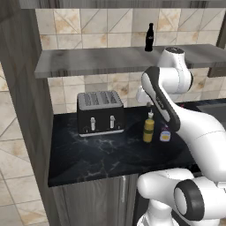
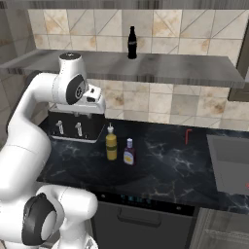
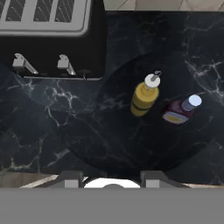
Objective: Pick the condiment bottle and oil and vinegar bottle from the counter and place them in the cabinet.
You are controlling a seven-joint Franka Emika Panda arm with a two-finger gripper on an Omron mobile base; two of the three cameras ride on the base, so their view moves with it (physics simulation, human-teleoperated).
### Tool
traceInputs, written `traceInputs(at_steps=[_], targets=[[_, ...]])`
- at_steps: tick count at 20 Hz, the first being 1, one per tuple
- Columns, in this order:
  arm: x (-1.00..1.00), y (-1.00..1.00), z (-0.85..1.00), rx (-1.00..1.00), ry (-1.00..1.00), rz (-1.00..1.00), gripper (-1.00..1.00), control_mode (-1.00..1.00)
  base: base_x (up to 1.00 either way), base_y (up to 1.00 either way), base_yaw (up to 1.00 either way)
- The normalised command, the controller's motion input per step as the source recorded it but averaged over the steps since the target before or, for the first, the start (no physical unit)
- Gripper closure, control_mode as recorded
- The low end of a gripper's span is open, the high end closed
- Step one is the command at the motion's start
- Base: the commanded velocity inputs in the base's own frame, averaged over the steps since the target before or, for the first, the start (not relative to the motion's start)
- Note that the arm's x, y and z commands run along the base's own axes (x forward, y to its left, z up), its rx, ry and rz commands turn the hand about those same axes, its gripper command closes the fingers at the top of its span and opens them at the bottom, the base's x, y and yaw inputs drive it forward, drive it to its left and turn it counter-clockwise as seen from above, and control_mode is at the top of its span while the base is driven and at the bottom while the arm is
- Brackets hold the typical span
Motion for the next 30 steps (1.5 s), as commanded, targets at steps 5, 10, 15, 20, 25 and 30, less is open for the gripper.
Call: traceInputs(at_steps=[5, 10, 15, 20, 25, 30], targets=[[0.00, 0.00, 0.00, -0.01, 0.00, 0.00, -1.00, -1.00, 0.00, 0.00, 0.00], [-0.02, 0.00, -0.11, -0.03, 0.00, 0.00, -1.00, -1.00, 0.00, 0.00, 0.00], [-0.06, -0.09, -0.23, -0.05, 0.00, 0.00, -1.00, -1.00, 0.00, 0.00, 0.00], [-0.08, -0.14, -0.22, 0.00, 0.00, 0.00, -1.00, -1.00, 0.00, 0.00, 0.00], [-0.02, -0.15, -0.26, 0.00, 0.00, 0.00, -1.00, -1.00, 0.00, 0.00, 0.00], [0.00, -0.09, -0.28, 0.00, 0.00, 0.00, -1.00, -1.00, 0.00, 0.00, 0.00]])
